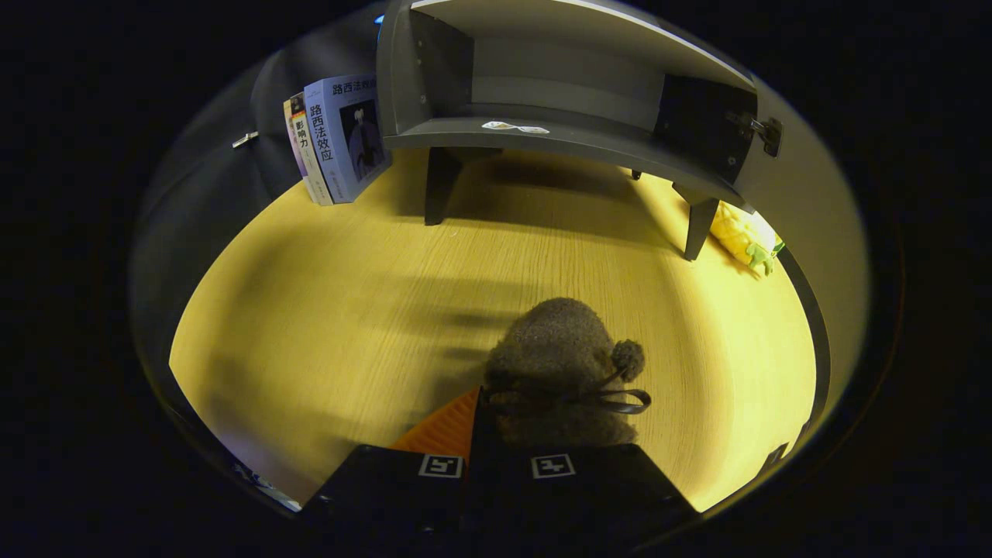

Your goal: Open the shoe cabinet door, grab the shoes and put them into the shoe cabinet, then close the shoe cabinet door.

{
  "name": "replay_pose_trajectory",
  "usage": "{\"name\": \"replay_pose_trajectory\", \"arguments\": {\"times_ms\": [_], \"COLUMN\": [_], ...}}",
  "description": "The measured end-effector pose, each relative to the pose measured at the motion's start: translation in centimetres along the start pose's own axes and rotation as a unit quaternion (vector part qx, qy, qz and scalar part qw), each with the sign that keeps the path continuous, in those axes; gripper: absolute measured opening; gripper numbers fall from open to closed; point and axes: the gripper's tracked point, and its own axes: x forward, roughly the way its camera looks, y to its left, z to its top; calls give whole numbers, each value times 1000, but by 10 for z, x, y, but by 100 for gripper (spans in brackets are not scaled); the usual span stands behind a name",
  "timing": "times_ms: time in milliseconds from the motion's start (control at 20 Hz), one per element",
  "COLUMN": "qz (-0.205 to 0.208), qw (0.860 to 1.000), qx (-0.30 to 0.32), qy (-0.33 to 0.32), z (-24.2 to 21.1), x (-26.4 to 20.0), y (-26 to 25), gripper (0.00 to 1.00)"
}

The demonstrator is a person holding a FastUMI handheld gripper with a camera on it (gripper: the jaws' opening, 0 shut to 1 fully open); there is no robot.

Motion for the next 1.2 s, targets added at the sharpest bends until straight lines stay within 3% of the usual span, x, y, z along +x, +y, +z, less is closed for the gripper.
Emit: {"name": "replay_pose_trajectory", "arguments": {"times_ms": [300,400,650,850,1200], "qz": [-1,-4,-5,-4,-8], "qw": [1000,1000,1000,999,992], "qx": [-7,-4,-4,-11,-7], "qy": [0,-3,-6,-35,-126], "z": [-4,3,3,29,116], "x": [1,2,-9,-44,-141], "y": [-3,-3,-5,-11,-42], "gripper": [16,5,5,5,5]}}
